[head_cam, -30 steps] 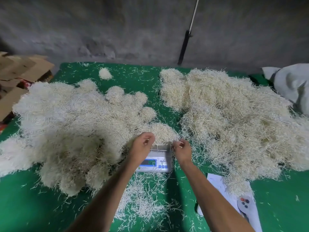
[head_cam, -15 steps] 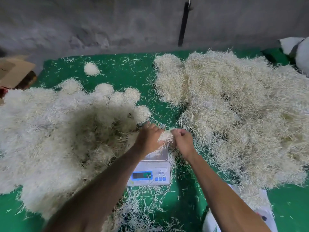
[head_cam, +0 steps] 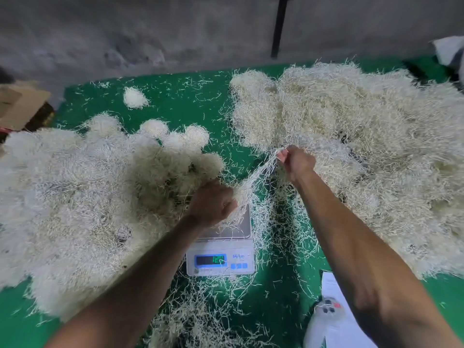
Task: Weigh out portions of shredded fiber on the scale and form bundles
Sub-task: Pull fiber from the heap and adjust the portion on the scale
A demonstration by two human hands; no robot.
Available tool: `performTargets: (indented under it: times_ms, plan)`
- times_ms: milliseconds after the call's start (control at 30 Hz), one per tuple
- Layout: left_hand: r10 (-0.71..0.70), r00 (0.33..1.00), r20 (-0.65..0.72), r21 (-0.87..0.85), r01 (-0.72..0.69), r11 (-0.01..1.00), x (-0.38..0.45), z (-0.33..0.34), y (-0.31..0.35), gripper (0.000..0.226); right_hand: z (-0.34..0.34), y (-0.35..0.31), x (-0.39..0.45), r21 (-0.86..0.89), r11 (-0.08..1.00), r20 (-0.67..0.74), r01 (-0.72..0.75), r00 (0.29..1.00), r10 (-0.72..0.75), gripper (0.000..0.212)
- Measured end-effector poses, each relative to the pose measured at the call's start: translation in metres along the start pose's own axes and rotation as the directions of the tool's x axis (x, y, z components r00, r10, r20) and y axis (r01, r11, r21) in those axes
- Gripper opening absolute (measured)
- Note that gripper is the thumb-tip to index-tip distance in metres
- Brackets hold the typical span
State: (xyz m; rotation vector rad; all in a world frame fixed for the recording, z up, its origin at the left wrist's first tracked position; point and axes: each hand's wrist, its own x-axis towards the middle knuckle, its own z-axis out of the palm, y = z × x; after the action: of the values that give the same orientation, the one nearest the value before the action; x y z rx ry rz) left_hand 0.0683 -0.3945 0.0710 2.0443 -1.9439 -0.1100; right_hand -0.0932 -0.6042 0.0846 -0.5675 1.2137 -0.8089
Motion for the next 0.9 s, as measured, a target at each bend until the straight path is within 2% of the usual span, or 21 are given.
performTargets:
  times_ms: [133, 167, 200, 233, 267, 300, 333, 400, 433, 500, 567, 633, 667, 700, 733, 800, 833, 867, 900]
  plan:
    - [-0.13, 0.99, 0.056, 0.038, 0.128, 0.991, 0.008, -0.001, 0.002, 0.03, 0.014, -0.01, -0.015, 0.113, 0.992, 0.113, -0.06, 0.992, 0.047, 0.025]
    - [-0.167, 0.985, 0.038, 0.012, 0.167, 0.986, 0.012, -0.001, 0.004, 0.029, 0.017, -0.007, -0.021, 0.058, 0.998, 0.158, -0.032, 0.987, 0.023, 0.022]
    - [-0.212, 0.977, 0.014, -0.042, 0.212, 0.976, 0.015, 0.0, 0.003, 0.026, 0.018, -0.002, -0.027, -0.092, 0.994, 0.205, 0.058, 0.978, -0.038, 0.023]
    - [-0.259, 0.966, 0.004, -0.107, 0.258, 0.96, 0.017, 0.0, 0.0, 0.02, 0.018, 0.002, -0.034, -0.31, 0.929, 0.28, 0.202, 0.953, -0.114, 0.026]
    - [-0.3, 0.954, 0.005, -0.164, 0.297, 0.941, 0.02, -0.001, -0.004, 0.015, 0.015, 0.009, -0.04, -0.497, 0.788, 0.405, 0.362, 0.9, -0.158, 0.031]
    - [-0.334, 0.942, 0.025, -0.187, 0.333, 0.924, 0.02, -0.004, -0.01, 0.017, 0.01, 0.016, -0.045, -0.625, 0.598, 0.542, 0.501, 0.83, -0.13, 0.036]
    - [-0.342, 0.938, 0.05, -0.16, 0.345, 0.925, 0.021, -0.006, -0.017, 0.018, 0.005, 0.022, -0.05, -0.696, 0.391, 0.647, 0.602, 0.763, -0.023, 0.037]
    - [-0.292, 0.953, 0.086, -0.052, 0.296, 0.954, 0.024, -0.012, -0.028, 0.017, -0.003, 0.037, -0.054, -0.7, 0.015, 0.695, 0.714, 0.676, 0.245, 0.026]
    - [-0.253, 0.962, 0.1, -0.008, 0.255, 0.967, 0.026, -0.016, -0.031, 0.019, -0.005, 0.043, -0.056, -0.655, -0.112, 0.687, 0.748, 0.65, 0.325, 0.021]
    - [-0.174, 0.976, 0.127, 0.071, 0.166, 0.983, 0.03, -0.019, -0.036, 0.02, -0.006, 0.051, -0.06, -0.568, -0.223, 0.706, 0.793, 0.608, 0.364, 0.018]
    - [-0.165, 0.979, 0.122, 0.11, 0.152, 0.982, 0.03, -0.02, -0.04, 0.034, -0.006, 0.052, -0.062, -0.535, -0.253, 0.719, 0.806, 0.592, 0.364, 0.021]
    - [-0.176, 0.979, 0.099, 0.098, 0.166, 0.981, 0.024, -0.023, -0.043, 0.055, -0.008, 0.051, -0.061, -0.556, -0.212, 0.709, 0.804, 0.592, 0.383, 0.033]
    - [-0.166, 0.981, 0.104, 0.096, 0.156, 0.983, 0.019, -0.024, -0.045, 0.063, -0.011, 0.052, -0.062, -0.597, -0.124, 0.705, 0.793, 0.592, 0.39, 0.038]
    - [-0.151, 0.982, 0.115, 0.1, 0.14, 0.985, 0.015, -0.025, -0.047, 0.067, -0.013, 0.052, -0.063, -0.653, 0.026, 0.709, 0.757, 0.598, 0.373, 0.041]
    - [-0.128, 0.983, 0.13, 0.11, 0.114, 0.987, 0.011, -0.025, -0.048, 0.064, -0.015, 0.053, -0.065, -0.696, 0.242, 0.715, 0.676, 0.618, 0.327, 0.042]
    - [-0.075, 0.988, 0.133, 0.133, 0.058, 0.989, 0.002, -0.023, -0.045, 0.044, -0.013, 0.05, -0.068, -0.616, 0.71, 0.669, 0.341, 0.703, 0.242, 0.043]
    - [-0.059, 0.992, 0.115, 0.115, 0.045, 0.992, -0.002, -0.02, -0.042, 0.037, -0.009, 0.046, -0.067, -0.517, 0.843, 0.629, 0.149, 0.734, 0.256, 0.045]
    - [-0.051, 0.994, 0.093, 0.079, 0.043, 0.996, -0.005, -0.018, -0.038, 0.038, -0.003, 0.041, -0.066, -0.451, 0.892, 0.597, 0.003, 0.745, 0.299, 0.045]
    - [-0.052, 0.995, 0.087, 0.05, 0.048, 0.998, -0.008, -0.016, -0.032, 0.043, 0.002, 0.039, -0.063, -0.448, 0.891, 0.566, -0.07, 0.75, 0.343, 0.042]
